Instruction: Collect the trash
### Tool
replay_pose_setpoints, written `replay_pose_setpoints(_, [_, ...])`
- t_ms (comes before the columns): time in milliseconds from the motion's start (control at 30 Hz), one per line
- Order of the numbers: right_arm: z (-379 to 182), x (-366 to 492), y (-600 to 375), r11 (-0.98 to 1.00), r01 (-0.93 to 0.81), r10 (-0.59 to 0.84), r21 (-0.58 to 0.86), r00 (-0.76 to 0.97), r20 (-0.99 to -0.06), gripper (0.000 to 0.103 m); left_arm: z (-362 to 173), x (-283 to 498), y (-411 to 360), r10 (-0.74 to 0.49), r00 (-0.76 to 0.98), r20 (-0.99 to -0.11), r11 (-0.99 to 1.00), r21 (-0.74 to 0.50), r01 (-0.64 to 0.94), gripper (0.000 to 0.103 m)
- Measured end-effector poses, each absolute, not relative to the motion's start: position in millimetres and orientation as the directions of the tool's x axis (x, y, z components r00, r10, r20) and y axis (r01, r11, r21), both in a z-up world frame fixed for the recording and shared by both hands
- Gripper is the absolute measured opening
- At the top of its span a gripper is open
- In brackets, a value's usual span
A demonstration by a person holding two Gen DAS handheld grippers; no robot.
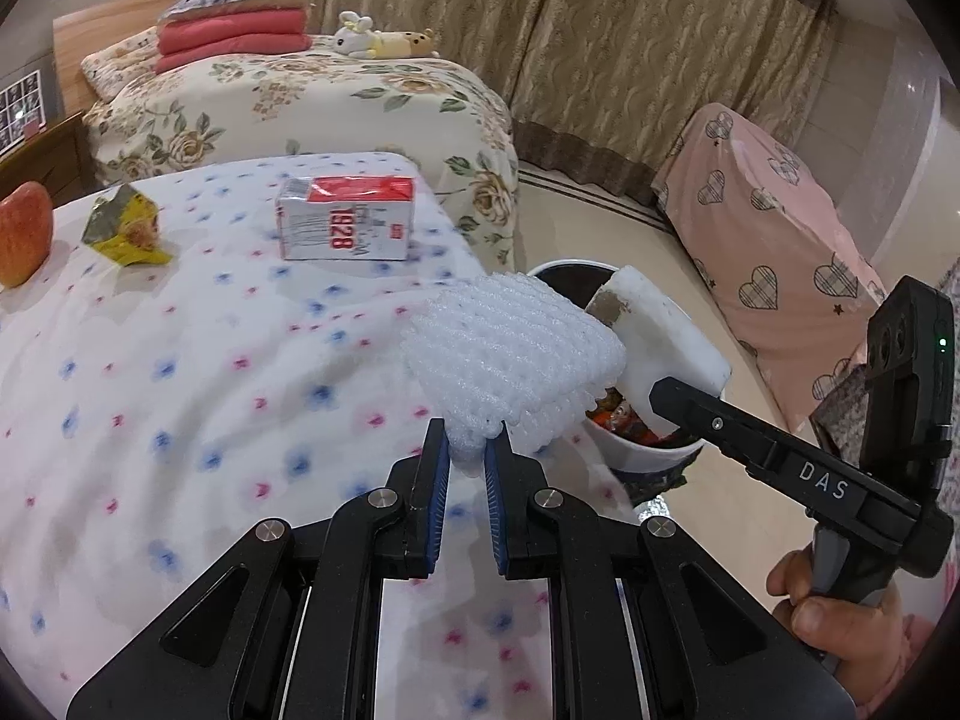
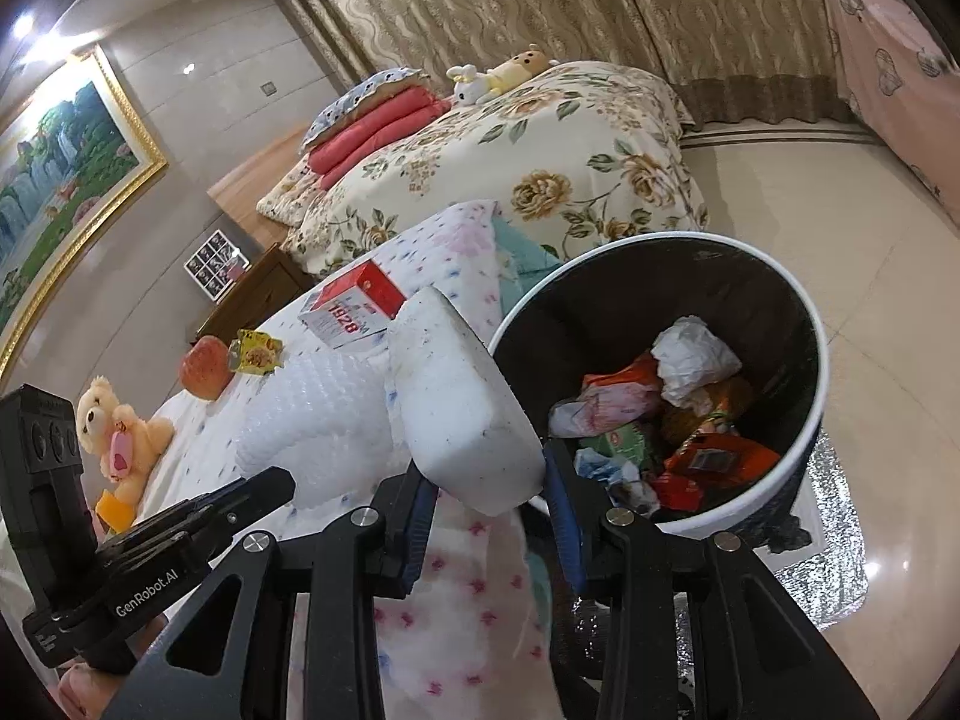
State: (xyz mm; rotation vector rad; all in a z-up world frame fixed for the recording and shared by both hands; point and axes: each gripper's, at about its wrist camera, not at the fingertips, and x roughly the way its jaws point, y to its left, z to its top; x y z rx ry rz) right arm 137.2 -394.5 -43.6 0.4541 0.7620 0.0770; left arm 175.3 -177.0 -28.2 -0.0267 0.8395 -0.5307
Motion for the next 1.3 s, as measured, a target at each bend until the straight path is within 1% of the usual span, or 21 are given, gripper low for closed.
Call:
replay_pose_setpoints(900, [-45.8, 130.2, -447.0, 0.885, 0.196, 0.151, 0.423, 0.738, -0.657, 0.035, -25.1, 185.0, -232.2, -0.489, 0.505, -0.711, 0.834, -0.214, 0.508, 0.011])
replay_pose_setpoints(1300, [-47.3, 135.8, -460.6, 0.882, 0.215, 0.135, 0.419, 0.737, -0.663, 0.035, -26.0, 191.2, -252.8, -0.486, 0.49, -0.723, 0.825, -0.195, 0.53, 0.011])
